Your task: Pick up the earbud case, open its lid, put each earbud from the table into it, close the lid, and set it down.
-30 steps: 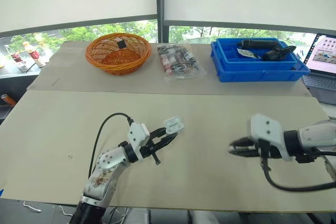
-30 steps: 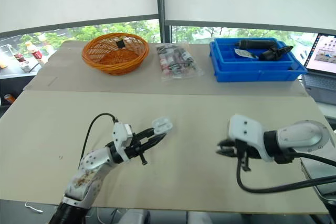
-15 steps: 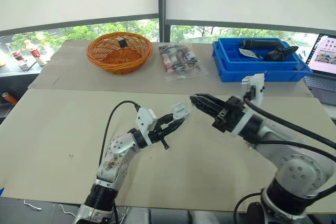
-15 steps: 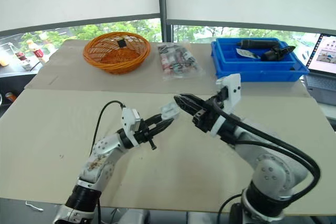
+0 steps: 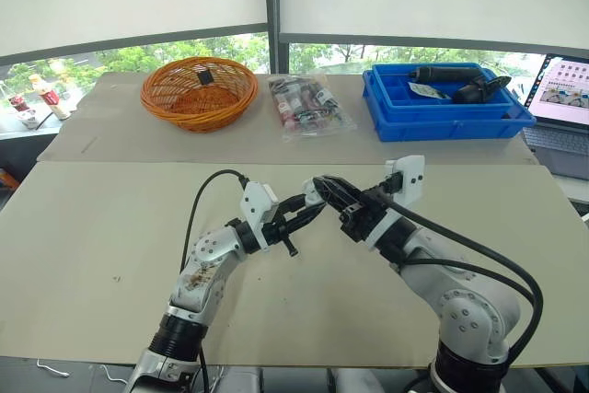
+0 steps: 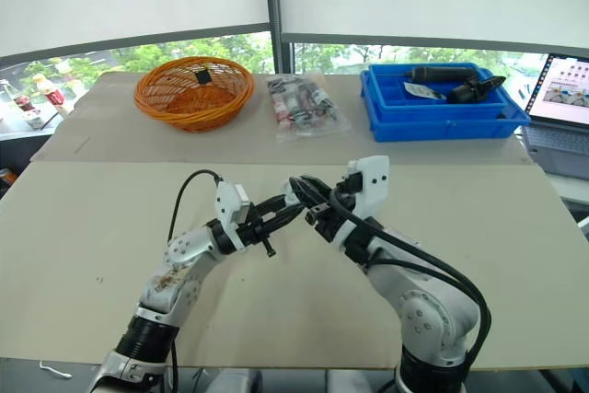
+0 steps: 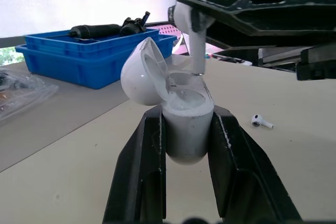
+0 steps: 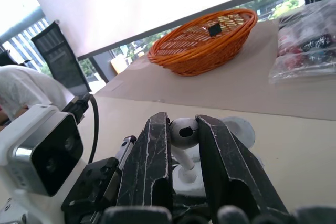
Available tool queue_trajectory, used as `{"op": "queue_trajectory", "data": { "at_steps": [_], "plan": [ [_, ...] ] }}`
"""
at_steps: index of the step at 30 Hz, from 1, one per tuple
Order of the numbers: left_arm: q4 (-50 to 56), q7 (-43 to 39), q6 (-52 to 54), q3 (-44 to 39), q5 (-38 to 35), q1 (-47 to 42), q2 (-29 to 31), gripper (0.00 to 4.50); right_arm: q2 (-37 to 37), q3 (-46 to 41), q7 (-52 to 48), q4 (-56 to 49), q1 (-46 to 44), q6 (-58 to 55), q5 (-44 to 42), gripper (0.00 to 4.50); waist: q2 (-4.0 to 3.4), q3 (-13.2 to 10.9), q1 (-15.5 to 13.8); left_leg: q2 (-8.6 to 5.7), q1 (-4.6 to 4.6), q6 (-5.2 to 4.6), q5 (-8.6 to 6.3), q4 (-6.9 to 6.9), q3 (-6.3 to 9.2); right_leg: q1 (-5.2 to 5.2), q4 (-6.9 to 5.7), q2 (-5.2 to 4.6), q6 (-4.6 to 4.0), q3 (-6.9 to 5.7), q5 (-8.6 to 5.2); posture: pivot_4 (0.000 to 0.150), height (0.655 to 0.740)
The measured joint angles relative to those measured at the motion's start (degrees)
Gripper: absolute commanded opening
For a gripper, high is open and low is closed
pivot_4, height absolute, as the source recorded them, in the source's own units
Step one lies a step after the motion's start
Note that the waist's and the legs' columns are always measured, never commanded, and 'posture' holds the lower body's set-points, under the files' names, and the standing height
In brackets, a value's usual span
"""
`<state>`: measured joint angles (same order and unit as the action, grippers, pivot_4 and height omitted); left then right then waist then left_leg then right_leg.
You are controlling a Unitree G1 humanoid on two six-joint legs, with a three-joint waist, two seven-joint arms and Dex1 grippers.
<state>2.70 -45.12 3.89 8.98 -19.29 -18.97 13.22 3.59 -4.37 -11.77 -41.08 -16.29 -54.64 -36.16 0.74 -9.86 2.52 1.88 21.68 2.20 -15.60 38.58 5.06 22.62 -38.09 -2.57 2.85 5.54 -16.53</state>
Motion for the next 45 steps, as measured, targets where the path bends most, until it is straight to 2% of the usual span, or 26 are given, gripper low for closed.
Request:
{"op": "queue_trajectory", "data": {
  "at_steps": [18, 20, 27, 33, 36, 40, 45],
  "plan": [
    [-1.0, -0.8, 0.1, 0.2, 0.2, -0.8, 0.0, 0.58, 2.1, 8.2, 2.0, 2.0, 3.9, 8.1, 5.8, 0.36, 0.0, 0.0, 0.0, -0.01, 0.13, 0.0, 0.0, 0.0, 0.01, 0.11, 0.01, -0.01, 0.0, 0.0, 0.0, 0.15, 0.7163],
    [-1.1, -0.7, 0.1, 0.3, 0.2, -0.8, 0.0, 0.58, 2.5, 9.3, 2.1, 2.0, 4.3, 9.2, 7.1, 1.42, 0.0, 0.0, 0.0, -0.01, 0.21, 0.01, 0.0, 0.01, 0.01, 0.19, 0.0, -0.01, 0.0, 0.0, 0.0, 0.15, 0.7163],
    [-1.2, -0.5, 0.1, 0.3, 1.3, -0.8, 0.0, 0.58, 3.9, 9.5, 2.8, 0.5, 4.7, 8.9, 7.1, 3.77, 0.0, 0.0, -0.1, -0.02, 0.45, 0.03, 0.02, 0.07, 0.01, 0.42, -0.06, -0.01, -0.01, 0.01, 0.01, 0.15, 0.7163],
    [-1.2, -0.5, 0.0, -0.1, 1.3, -0.3, -0.1, 0.58, 15.2, -0.4, 0.2, -4.9, 4.8, 2.2, -0.6, 3.81, 0.0, 0.0, -0.2, -0.02, 0.52, 0.02, 0.01, 0.14, 0.03, 0.43, -0.04, -0.01, 0.0, -0.01, 0.01, 0.15, 0.7163],
    [-1.2, -0.5, -0.3, -0.1, 1.4, 0.0, 0.1, 0.58, 22.0, -6.3, -3.2, -8.9, 8.4, 1.9, -3.5, 3.81, 0.01, 0.0, -0.3, -0.03, 0.52, 0.02, 0.01, 0.12, 0.05, 0.41, -0.02, -0.01, 0.01, -0.02, 0.01, 0.15, 0.7163],
    [-1.4, -0.9, -1.5, -0.3, 1.9, 1.5, 1.6, 0.58, 29.0, -15.6, -7.9, -11.4, 20.3, 3.7, -3.5, 3.81, 0.02, 0.0, -0.4, -0.05, 0.52, 0.01, 0.01, 0.13, 0.03, 0.4, -0.01, -0.02, 0.01, 0.0, 0.01, 0.15, 0.7163],
    [-1.5, -1.5, -3.8, -0.6, 2.6, 2.3, 3.2, 0.58, 29.7, -25.2, -13.6, -10.5, 37.7, 13.0, 3.0, 3.81, 0.01, 0.0, -0.7, -0.05, 0.41, 0.01, 0.01, 0.13, 0.03, 0.25, 0.0, -0.01, 0.01, 0.0, 0.01, 0.15, 0.7163]
  ]
}}
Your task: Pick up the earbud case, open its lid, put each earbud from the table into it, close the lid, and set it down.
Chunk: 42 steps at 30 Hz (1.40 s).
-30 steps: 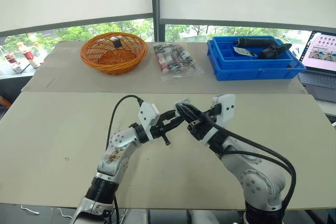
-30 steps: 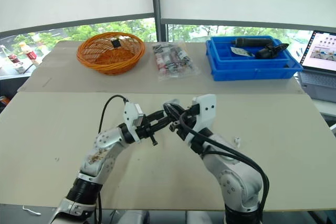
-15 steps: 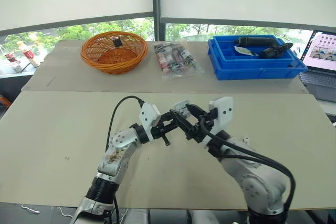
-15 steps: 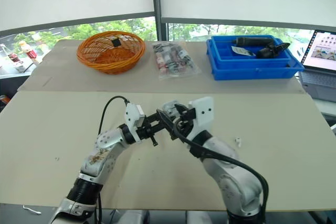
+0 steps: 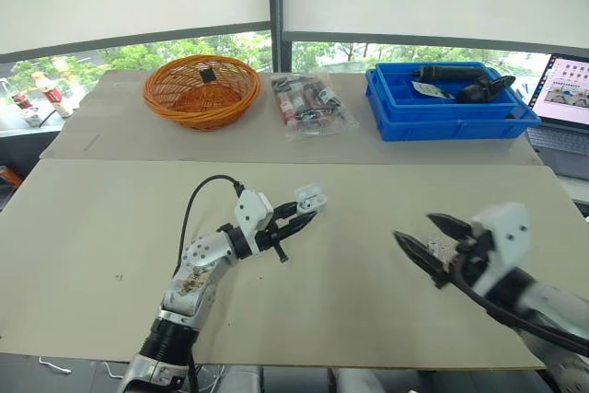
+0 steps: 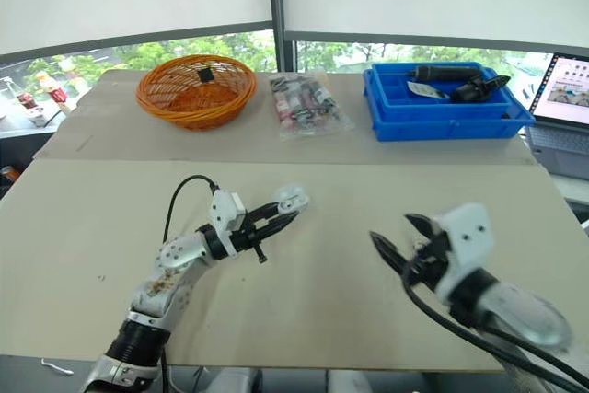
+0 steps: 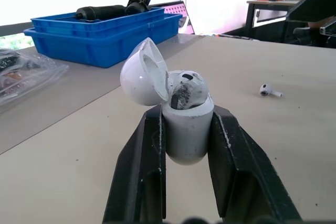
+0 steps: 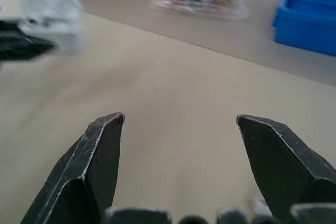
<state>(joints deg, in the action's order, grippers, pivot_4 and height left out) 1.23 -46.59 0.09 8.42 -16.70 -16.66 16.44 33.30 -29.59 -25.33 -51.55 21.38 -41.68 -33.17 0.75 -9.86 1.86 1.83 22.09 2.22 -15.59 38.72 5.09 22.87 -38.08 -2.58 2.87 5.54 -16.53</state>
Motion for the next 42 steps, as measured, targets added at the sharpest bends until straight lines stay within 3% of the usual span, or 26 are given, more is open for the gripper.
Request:
{"op": "queue_trajectory", "data": {
  "at_steps": [6, 9, 16, 21, 26, 33, 42],
  "plan": [
    [0.0, 0.1, -0.8, -0.3, 0.3, 1.1, 0.3, 0.58, -5.3, -3.6, -5.7, 9.3, 13.6, 16.1, 9.1, 3.81, 0.01, 0.0, -0.1, 0.03, -0.45, -0.01, -0.01, -0.08, -0.06, -0.42, 0.08, 0.01, 0.03, 0.03, -0.03, 0.15, 0.7163],
    [0.0, 0.1, -1.0, -0.3, 0.9, 1.4, 0.4, 0.58, -6.9, -4.0, -7.3, 14.1, 16.7, 20.3, 11.0, 4.46, 0.0, 0.0, -0.1, 0.03, -0.55, -0.01, -0.01, -0.1, -0.08, -0.52, 0.11, 0.0, 0.03, 0.05, -0.03, 0.15, 0.7163],
    [0.0, 0.0, -1.1, -0.3, 0.9, 1.5, 0.9, 0.58, -7.5, -5.0, -10.4, 19.2, 19.9, 25.0, 11.6, 4.5, 0.0, 0.0, 0.1, 0.04, -0.59, -0.01, -0.01, -0.14, -0.1, -0.54, 0.11, 0.01, 0.03, 0.07, -0.04, 0.15, 0.7163],
    [0.0, 0.0, -1.1, -0.3, 0.9, 1.5, 0.9, 0.58, -7.4, -1.8, -7.1, 16.6, 15.3, 22.0, 11.8, 4.5, 0.0, 0.0, 0.3, 0.04, -0.6, 0.0, -0.01, -0.14, -0.1, -0.55, 0.11, 0.01, 0.02, 0.08, -0.04, 0.15, 0.7163],
    [0.0, 0.0, -1.1, 0.3, 0.9, 1.5, 0.8, 0.58, -7.2, 5.5, 2.2, 13.3, 3.5, 11.0, 13.7, 4.5, -0.01, 0.0, 0.3, 0.01, -0.6, 0.0, -0.01, -0.13, -0.09, -0.55, 0.09, 0.0, 0.02, 0.08, -0.03, 0.15, 0.7163],
    [0.1, 0.1, -1.0, 0.6, 0.9, 1.7, 0.8, 0.58, -9.1, 11.1, 9.0, 17.9, -7.9, 5.7, 15.7, 4.5, -0.01, 0.0, -0.7, 0.0, -0.56, 0.0, -0.01, -0.13, -0.08, -0.52, 0.14, -0.02, 0.02, 0.06, -0.03, 0.15, 0.7163],
    [0.2, 0.1, -1.0, 0.7, 0.9, 1.8, 1.0, 0.58, -12.0, 14.3, 13.4, 22.4, -11.3, 3.7, 18.5, 4.5, -0.04, 0.0, -0.9, 0.0, -0.56, 0.0, -0.01, -0.13, -0.08, -0.51, 0.12, -0.02, 0.02, 0.06, -0.03, 0.15, 0.7163]
  ]
}}
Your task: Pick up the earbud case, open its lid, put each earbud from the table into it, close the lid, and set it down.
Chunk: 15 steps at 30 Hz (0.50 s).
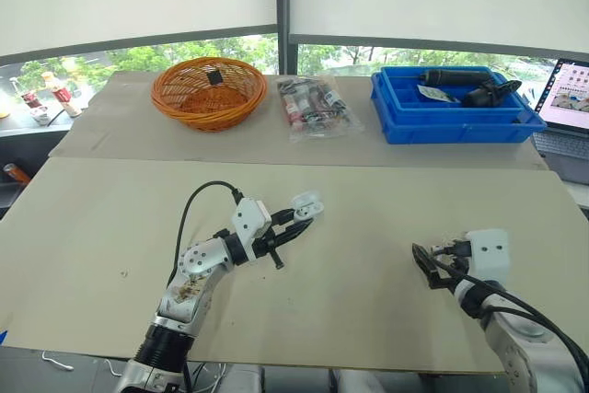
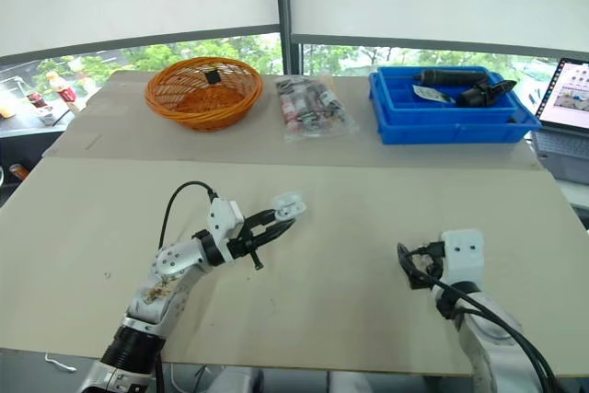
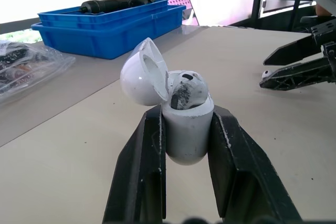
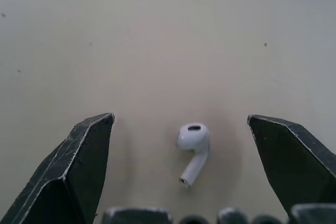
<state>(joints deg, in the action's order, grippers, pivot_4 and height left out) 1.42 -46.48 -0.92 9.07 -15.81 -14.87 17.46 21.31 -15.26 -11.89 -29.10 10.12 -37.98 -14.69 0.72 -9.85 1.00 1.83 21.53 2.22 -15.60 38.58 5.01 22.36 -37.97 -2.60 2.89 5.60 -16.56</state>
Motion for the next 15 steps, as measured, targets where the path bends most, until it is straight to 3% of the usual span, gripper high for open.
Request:
{"op": "queue_trajectory", "data": {
  "at_steps": [3, 4, 15],
  "plan": [
    [0.0, 0.0, 0.0, 0.0, 0.0, 0.0, 0.0, 0.58, -1.2, 0.0, 0.8, 0.0, -0.2, -0.6, -0.1, 4.5, 0.0, 0.0, 0.1, 0.02, -0.03, 0.0, 0.0, 0.0, 0.0, -0.01, -0.03, 0.02, 0.0, 0.0, 0.0, 0.15, 0.7163],
    [0.0, 0.0, 0.0, 0.0, 0.0, 0.0, 0.0, 0.58, -1.5, 0.0, 0.9, 0.0, -0.4, -0.9, -0.1, 4.25, 0.0, 0.0, 0.1, 0.02, -0.04, 0.0, 0.0, 0.0, 0.0, -0.01, -0.03, 0.02, 0.0, 0.0, 0.0, 0.15, 0.7163],
    [0.1, 0.0, 0.0, 0.2, 0.0, 0.0, -0.2, 0.58, -2.4, -0.6, 1.9, -1.2, -1.5, -5.2, -0.7, 0.62, 0.01, 0.0, 0.1, 0.02, -0.06, 0.0, 0.0, 0.0, 0.0, -0.04, -0.02, 0.02, 0.0, -0.01, 0.0, 0.15, 0.7163]
  ]
}}
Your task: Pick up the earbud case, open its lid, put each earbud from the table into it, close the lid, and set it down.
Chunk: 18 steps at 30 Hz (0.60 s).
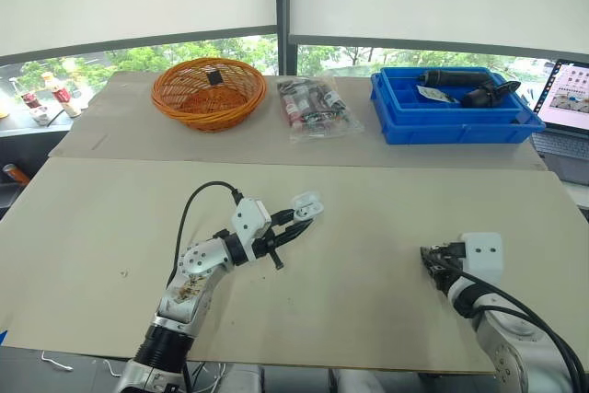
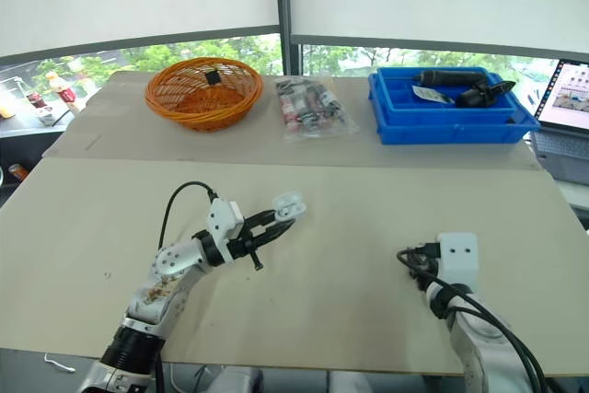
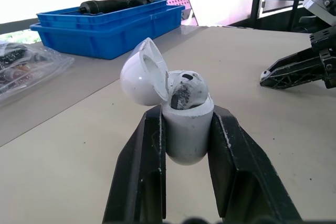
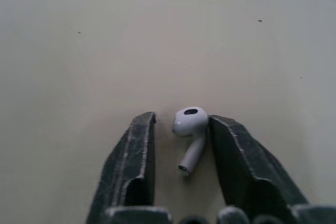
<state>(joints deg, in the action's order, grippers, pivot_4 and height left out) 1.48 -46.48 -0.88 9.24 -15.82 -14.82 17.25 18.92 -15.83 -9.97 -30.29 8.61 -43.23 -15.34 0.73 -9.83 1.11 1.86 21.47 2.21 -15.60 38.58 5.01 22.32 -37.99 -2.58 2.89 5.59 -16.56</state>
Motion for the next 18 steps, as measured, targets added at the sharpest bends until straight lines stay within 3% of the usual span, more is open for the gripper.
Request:
{"op": "queue_trajectory", "data": {
  "at_steps": [1, 8, 12, 18],
  "plan": [
    [0.0, 0.0, 0.0, 0.0, 0.0, 0.0, 0.0, 0.58, 0.3, 0.0, -0.1, -0.1, 0.0, -0.2, -0.1, 0.32, 0.0, 0.0, 0.0, 0.0, 0.0, 0.0, 0.0, 0.0, 0.0, 0.0, 0.0, 0.0, 0.0, 0.0, 0.0, 0.15, 0.7163],
    [1.1, 0.4, 0.4, 0.3, 0.0, 1.7, 0.0, 0.58, 6.6, 0.5, -5.9, -0.7, 1.0, -1.0, -1.2, 0.32, 0.0, 0.0, 0.0, -0.01, 0.01, 0.0, 0.0, 0.0, 0.0, 0.0, 0.02, -0.01, 0.0, 0.0, 0.0, 0.15, 0.7163],
    [3.2, 0.9, 1.2, 0.4, 0.0, 3.0, 0.1, 0.58, 17.3, 3.6, -18.4, -0.5, 1.8, 2.9, -2.0, 0.32, -0.01, 0.0, 0.2, 0.0, 0.0, -0.01, 0.0, -0.01, -0.02, 0.0, 0.02, 0.01, 0.01, 0.01, 0.0, 0.15, 0.7163],
    [8.2, 1.1, 3.3, 0.8, -0.1, 7.0, 0.5, 0.58, 32.9, 4.7, -43.3, 2.8, 3.5, 23.7, -1.8, 0.32, 0.01, -0.1, 0.3, 0.0, -0.04, -0.02, -0.01, -0.01, -0.02, -0.07, 0.09, 0.0, 0.02, 0.0, -0.01, 0.15, 0.7163]
  ]
}}
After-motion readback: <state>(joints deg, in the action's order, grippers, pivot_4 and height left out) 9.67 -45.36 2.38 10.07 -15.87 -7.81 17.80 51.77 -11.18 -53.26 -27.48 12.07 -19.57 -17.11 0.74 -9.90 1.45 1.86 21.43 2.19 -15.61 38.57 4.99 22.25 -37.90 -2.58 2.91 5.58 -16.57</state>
